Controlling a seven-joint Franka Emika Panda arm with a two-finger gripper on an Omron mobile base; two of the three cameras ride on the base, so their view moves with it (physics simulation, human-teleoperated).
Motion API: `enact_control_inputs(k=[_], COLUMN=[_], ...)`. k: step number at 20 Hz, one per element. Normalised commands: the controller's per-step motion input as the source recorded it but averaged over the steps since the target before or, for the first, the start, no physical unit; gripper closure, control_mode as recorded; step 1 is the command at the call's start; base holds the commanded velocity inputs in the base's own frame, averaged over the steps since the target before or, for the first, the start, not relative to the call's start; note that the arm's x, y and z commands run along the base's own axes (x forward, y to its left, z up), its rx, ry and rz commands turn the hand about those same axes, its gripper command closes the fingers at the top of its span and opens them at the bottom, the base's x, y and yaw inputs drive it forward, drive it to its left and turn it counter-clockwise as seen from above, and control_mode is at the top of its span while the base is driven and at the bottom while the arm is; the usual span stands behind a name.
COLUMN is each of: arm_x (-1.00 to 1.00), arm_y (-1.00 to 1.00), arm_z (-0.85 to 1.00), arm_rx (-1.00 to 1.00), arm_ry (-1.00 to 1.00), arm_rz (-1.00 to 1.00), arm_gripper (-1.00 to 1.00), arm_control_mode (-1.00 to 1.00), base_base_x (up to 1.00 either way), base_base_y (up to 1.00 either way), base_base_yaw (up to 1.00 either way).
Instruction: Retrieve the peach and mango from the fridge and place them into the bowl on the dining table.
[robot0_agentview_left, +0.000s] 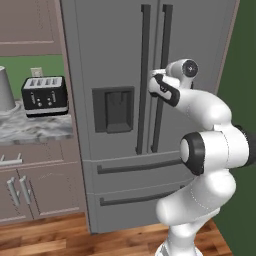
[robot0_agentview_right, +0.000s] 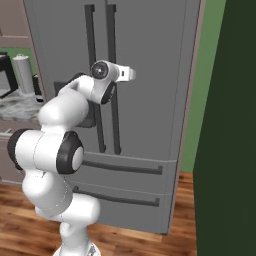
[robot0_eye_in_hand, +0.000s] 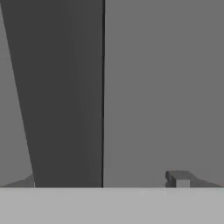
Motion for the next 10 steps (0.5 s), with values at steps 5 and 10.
enact_control_inputs(k=[5,10], arm_x=[0.02,-0.8], arm_y=[0.0,-0.08], arm_z=[0.0,0.02], arm_rx=[0.0,0.0], arm_ry=[0.0,0.11], arm_rz=[0.01,0.01], arm_gripper=[1.0,1.0], arm_control_mode=[-1.0,-1.0], base_base_x=[0.0,0.0], base_base_y=[0.0,0.0], base_base_yaw=[0.0,0.0])
